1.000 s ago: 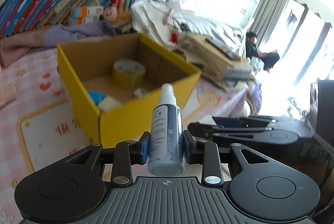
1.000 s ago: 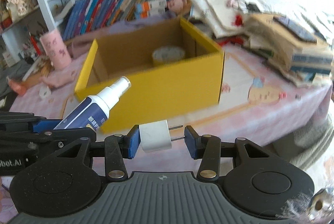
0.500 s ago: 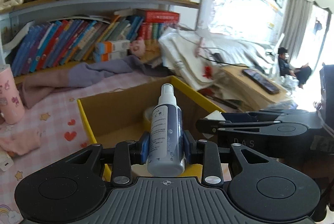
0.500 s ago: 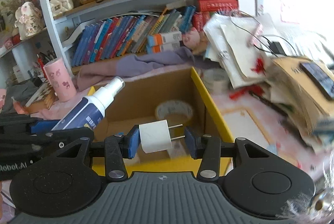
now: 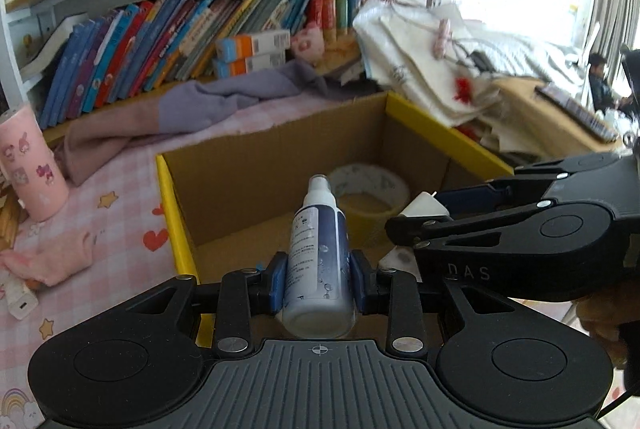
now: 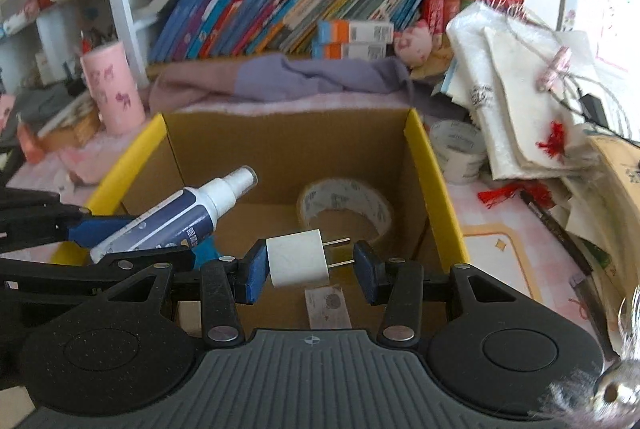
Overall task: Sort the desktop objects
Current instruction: 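Lower the spray bottle into the box and open the left gripper while the right releases the plug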
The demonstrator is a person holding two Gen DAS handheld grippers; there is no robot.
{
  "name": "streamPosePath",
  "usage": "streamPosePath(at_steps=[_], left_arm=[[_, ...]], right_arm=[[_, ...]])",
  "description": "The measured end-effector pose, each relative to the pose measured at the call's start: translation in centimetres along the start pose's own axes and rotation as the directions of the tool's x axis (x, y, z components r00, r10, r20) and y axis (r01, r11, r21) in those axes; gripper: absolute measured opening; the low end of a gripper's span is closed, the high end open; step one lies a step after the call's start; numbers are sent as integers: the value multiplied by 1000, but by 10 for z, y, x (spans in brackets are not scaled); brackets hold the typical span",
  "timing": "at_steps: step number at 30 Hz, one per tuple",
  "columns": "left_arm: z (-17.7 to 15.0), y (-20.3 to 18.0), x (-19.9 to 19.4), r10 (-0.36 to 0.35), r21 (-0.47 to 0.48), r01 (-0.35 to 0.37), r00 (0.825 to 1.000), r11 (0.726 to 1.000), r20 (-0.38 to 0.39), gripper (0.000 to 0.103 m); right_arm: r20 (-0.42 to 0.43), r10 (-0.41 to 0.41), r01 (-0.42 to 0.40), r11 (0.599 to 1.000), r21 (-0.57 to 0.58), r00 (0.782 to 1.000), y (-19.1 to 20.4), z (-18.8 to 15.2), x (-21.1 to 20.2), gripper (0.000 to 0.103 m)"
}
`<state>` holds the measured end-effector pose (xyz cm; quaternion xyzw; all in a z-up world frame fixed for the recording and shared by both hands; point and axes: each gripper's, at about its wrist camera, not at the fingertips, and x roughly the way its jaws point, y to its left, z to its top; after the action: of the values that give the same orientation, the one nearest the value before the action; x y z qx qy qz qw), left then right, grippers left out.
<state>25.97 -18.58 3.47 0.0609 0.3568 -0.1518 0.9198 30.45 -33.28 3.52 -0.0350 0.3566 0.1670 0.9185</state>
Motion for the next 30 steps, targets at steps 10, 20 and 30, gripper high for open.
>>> streamPosePath(at_steps=[10,20,30], left_arm=[[-5,-11,9,45,72,-44,999,996,-17,31],[-5,-12,4,63,66,-63,998,996,6,35],[0,-12,-37,110,51,-118,984,992,141,63]], right_arm=[[-120,28,-35,998,-49,992,-4,-7,27,42],[-113,32,-36,999,-33,993,-5,-7,26,43],[37,6,-6,1000,15,999,-4,-5,-18,52]])
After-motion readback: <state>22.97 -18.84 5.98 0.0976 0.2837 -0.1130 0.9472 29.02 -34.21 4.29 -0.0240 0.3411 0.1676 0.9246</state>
